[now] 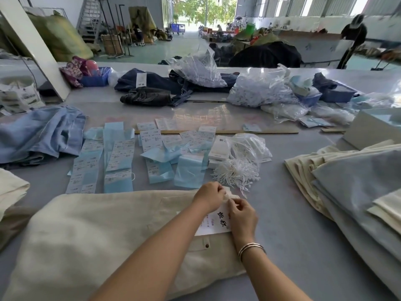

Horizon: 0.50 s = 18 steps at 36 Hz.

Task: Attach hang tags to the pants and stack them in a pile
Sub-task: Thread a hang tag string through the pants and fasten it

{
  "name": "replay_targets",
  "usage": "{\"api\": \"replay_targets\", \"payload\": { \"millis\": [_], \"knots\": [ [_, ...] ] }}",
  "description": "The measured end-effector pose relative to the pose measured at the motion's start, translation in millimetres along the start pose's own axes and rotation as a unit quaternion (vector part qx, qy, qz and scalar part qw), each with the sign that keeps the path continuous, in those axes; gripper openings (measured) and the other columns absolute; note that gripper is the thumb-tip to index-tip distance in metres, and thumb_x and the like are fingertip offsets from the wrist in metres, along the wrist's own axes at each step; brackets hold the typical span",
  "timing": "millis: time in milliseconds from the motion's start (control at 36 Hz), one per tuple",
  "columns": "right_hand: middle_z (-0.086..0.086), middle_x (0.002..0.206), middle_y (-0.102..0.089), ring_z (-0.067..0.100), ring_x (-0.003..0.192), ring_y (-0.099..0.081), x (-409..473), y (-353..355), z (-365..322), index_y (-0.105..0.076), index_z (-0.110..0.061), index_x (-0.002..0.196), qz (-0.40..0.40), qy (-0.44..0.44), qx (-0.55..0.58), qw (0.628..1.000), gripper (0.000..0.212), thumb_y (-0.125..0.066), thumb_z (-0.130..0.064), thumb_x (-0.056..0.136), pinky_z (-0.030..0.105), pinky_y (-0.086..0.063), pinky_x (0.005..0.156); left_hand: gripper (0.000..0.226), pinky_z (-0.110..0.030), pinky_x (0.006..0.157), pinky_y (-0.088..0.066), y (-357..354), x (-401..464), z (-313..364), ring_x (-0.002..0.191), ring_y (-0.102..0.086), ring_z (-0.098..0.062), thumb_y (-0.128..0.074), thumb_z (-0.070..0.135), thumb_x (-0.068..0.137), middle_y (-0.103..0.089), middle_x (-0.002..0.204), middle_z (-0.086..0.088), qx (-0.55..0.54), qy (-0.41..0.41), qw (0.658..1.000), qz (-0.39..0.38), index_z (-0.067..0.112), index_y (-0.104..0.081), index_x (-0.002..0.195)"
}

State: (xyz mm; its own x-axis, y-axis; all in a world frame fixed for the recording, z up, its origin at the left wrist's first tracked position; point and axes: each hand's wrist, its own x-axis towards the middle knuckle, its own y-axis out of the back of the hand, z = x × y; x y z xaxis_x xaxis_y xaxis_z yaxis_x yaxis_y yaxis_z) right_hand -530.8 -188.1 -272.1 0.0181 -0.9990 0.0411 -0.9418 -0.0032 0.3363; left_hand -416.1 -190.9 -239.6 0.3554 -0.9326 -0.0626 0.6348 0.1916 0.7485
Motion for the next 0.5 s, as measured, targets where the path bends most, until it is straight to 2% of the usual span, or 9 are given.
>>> {"api": "replay_targets", "payload": {
  "millis": [83,167,222,333,417,500],
  "knots": [
    [-0.013,0.065,-0.063,0.010,0.064,-0.059,0,1,3,-0.060,-0.031,0.067,0.004,-0.002,0.015,1.000,0.021,-0.067,-0.021,0.085,0.018,-0.040,0.057,0.023,-0.037,0.091,-0.048,1,0,2,0.105,-0.057,-0.025,-0.054,0.028,0.093,-0.058,0.116,-0.008,0.063,-0.037,0.996,-0.042,0.014,-0.060,0.110],
    [-0.007,0.066,-0.066,0.016,0.066,-0.062,0,1,6,-0.062,-0.030,0.070,0.008,-0.001,0.024,1.000,0.018,-0.067,-0.022,0.085,0.028,-0.044,0.061,0.021,-0.036,0.088,-0.048,0,1,2,0.102,-0.058,-0.024,-0.059,0.030,0.090,-0.061,0.112,-0.006,0.078,-0.028,0.995,-0.047,0.015,-0.063,0.105],
    [-0.008,0.065,-0.066,0.015,0.065,-0.062,-1,0,7,-0.062,-0.030,0.070,0.007,0.007,0.023,1.000,0.017,-0.067,-0.024,0.085,0.029,-0.046,0.061,0.018,-0.034,0.086,-0.048,0,2,1,0.100,-0.059,-0.022,-0.059,0.029,0.090,-0.064,0.108,-0.005,0.038,0.001,0.998,-0.048,0.016,-0.063,0.102],
    [-0.010,0.065,-0.065,0.012,0.064,-0.060,0,-3,7,-0.066,-0.026,0.073,-0.009,0.017,-0.003,1.000,0.014,-0.067,-0.030,0.086,0.028,-0.045,0.061,0.020,-0.034,0.090,-0.048,3,4,0,0.099,-0.059,-0.021,-0.056,0.027,0.095,-0.063,0.106,-0.006,-0.127,0.075,0.987,-0.070,0.012,-0.063,0.107],
    [-0.007,0.070,-0.066,0.015,0.068,-0.060,3,-4,5,-0.069,-0.022,0.078,-0.016,0.002,-0.016,1.000,0.014,-0.064,-0.030,0.089,0.028,-0.043,0.062,0.013,-0.027,0.081,-0.050,8,-1,-2,0.089,-0.056,-0.016,-0.060,0.022,0.094,-0.061,0.098,-0.004,-0.221,0.071,0.967,-0.101,0.013,-0.062,0.102],
    [-0.007,0.062,-0.063,0.016,0.064,-0.059,8,-6,4,-0.066,-0.022,0.068,0.003,-0.047,0.020,0.999,0.020,-0.063,-0.024,0.088,0.027,-0.041,0.057,0.007,-0.013,0.068,-0.047,8,-9,-9,0.082,-0.059,-0.007,-0.064,0.021,0.092,-0.062,0.086,0.004,-0.258,0.045,0.959,-0.113,0.014,-0.064,0.094]
  ]
}}
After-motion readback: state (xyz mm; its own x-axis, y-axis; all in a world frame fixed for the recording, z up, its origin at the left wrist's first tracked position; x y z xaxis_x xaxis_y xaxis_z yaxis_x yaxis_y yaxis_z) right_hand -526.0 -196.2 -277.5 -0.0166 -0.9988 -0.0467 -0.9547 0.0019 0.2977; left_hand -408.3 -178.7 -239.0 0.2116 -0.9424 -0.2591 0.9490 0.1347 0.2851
